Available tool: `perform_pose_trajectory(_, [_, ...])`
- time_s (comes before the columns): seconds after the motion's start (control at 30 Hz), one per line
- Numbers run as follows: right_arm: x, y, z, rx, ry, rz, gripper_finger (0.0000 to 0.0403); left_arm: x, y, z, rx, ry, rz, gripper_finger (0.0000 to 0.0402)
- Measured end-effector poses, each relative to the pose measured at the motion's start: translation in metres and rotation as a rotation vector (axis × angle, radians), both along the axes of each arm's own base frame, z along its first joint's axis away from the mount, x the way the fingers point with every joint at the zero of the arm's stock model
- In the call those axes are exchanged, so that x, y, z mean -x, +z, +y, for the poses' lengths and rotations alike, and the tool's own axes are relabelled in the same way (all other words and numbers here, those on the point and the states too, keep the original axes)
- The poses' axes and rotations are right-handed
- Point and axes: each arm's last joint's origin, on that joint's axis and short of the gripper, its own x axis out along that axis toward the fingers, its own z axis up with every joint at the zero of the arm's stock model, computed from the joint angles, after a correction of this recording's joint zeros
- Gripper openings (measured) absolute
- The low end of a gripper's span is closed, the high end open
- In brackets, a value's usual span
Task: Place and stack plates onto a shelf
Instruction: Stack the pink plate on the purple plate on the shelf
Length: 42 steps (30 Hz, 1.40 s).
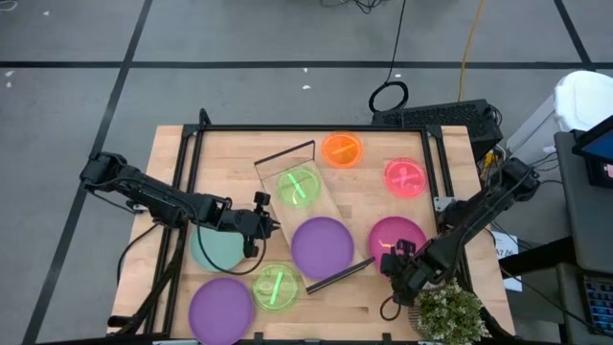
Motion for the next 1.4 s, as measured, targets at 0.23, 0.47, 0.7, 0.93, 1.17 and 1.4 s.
perform_pose_trajectory(0.23, [-0.003, -0.011, 0.003, 0.076, 0.068, 0.0, 0.0105, 0.0, 0.0, 0.001, -0.037, -0.015, -0.003, 0.0056])
perform_pose_trajectory(0.47, [-0.004, -0.017, 0.002, 0.142, 0.099, -0.013, 0.0105, -0.002, 0.002, 0.001, -0.045, -0.003, -0.028, 0.0056])
perform_pose_trajectory(0.7, [-0.005, -0.024, 0.003, 0.166, 0.103, 0.015, 0.0104, -0.002, 0.002, 0.001, -0.053, -0.01, -0.028, 0.0056])
perform_pose_trajectory(0.93, [-0.005, -0.024, 0.002, 0.187, 0.095, 0.0, 0.0051, -0.002, 0.002, 0.001, -0.045, -0.003, -0.029, 0.0056])
perform_pose_trajectory(1.17, [-0.003, -0.023, -0.001, 0.215, 0.06, 0.027, 0.0009, -0.002, 0.002, 0.001, -0.044, -0.003, -0.028, 0.0056])
perform_pose_trajectory(1.4, [0.006, -0.009, -0.01, 0.272, 0.007, 0.116, 0.0002, -0.002, 0.002, 0.001, -0.04, 0.001, -0.028, 0.0056])
